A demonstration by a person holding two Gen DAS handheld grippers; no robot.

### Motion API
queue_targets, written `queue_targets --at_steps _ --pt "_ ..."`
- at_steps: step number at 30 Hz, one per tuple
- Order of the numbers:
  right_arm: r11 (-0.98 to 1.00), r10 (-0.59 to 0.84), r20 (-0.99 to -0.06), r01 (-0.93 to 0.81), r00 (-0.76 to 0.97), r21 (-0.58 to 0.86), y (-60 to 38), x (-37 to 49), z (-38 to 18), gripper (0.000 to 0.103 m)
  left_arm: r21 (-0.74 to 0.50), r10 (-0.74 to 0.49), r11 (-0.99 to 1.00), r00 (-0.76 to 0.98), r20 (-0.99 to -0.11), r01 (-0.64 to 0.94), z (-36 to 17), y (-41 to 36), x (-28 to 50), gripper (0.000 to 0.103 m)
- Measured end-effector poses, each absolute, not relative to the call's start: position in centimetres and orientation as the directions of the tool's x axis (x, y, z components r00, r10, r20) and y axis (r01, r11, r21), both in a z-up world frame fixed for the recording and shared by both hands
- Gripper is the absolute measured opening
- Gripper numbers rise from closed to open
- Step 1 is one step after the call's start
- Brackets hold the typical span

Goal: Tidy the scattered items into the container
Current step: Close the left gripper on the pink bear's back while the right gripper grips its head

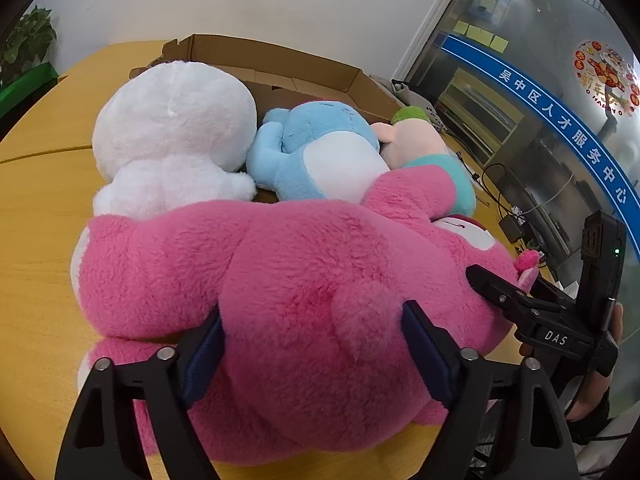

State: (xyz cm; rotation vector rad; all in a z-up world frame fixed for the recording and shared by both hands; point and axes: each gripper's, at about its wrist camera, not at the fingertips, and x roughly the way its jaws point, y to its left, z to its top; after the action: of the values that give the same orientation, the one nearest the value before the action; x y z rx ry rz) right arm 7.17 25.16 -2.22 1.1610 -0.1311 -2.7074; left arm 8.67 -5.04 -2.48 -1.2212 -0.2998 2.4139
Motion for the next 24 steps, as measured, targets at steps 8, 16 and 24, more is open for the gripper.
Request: queue_targets --at_steps 8,16,24 --pt "-0.976 -0.216 -0.709 0.138 -0.672 0.166 24.9 7.1 -2.5 0.102 -0.385 0.471 -0.882 -0.534 -0.702 -0.272 -2.3 -5.8 9.1 0.063" --pt "-0.977 -0.207 -0.700 0.176 -0.683 0.117 24.0 8.1 -1.9 0.085 -0.392 0.483 -0.876 -0.547 -0.684 -0.283 -2.1 -6.1 9.8 0.054" --pt "-0.973 -0.228 -0.690 0.186 -0.687 0.136 24.3 9.3 -1.0 0.069 -0.401 0.489 -0.871 -0.560 -0.668 -0.283 -1.5 -6.5 10.7 0.049"
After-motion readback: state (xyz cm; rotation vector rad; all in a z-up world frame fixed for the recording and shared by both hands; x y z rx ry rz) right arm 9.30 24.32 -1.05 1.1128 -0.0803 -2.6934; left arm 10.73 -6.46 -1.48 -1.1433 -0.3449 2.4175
